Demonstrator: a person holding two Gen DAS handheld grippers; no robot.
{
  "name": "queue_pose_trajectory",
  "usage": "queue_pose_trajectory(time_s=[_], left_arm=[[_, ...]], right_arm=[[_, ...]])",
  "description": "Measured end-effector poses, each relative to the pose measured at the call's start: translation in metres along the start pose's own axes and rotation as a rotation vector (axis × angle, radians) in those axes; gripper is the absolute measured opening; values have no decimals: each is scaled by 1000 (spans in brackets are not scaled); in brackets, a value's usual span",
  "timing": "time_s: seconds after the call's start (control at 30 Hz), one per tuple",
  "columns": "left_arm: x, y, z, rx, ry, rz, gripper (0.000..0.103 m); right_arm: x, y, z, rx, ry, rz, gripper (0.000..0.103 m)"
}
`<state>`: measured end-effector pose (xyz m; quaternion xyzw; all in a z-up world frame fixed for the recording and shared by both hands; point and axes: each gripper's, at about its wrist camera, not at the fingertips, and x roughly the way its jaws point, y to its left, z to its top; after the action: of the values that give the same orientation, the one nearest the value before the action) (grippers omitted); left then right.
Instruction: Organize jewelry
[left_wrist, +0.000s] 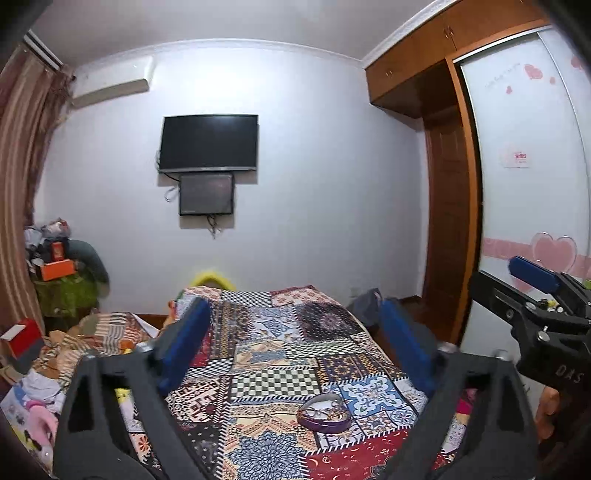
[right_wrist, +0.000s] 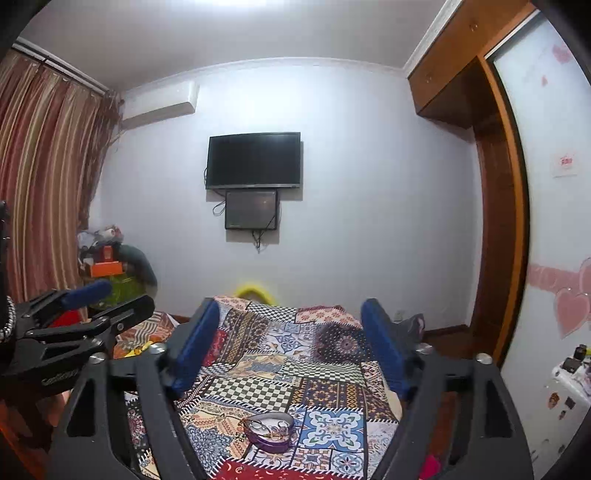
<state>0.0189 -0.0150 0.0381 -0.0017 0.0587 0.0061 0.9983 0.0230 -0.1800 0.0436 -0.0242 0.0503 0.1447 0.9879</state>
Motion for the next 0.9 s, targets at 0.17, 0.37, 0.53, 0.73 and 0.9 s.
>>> queue_pose_trajectory(time_s=[0.17, 0.37, 0.53, 0.73, 0.9], left_arm=[[-4, 1, -5, -2, 8, 24, 99], [-5, 4, -9, -28, 32, 17, 99], [-8, 4, -11, -33, 41, 19, 99], [-7, 4, -14, -27, 47, 20, 99], [-4, 5, -15, -27, 55, 16, 99]], right_arm=[[2, -2, -5, 20, 15, -20, 103], [-6, 2, -10, -3, 37, -33, 103], [-11, -2, -13, -2, 54, -35, 103], [-10, -1, -11, 4, 62, -36, 103], [-10, -1, -13, 9, 70, -41, 103]])
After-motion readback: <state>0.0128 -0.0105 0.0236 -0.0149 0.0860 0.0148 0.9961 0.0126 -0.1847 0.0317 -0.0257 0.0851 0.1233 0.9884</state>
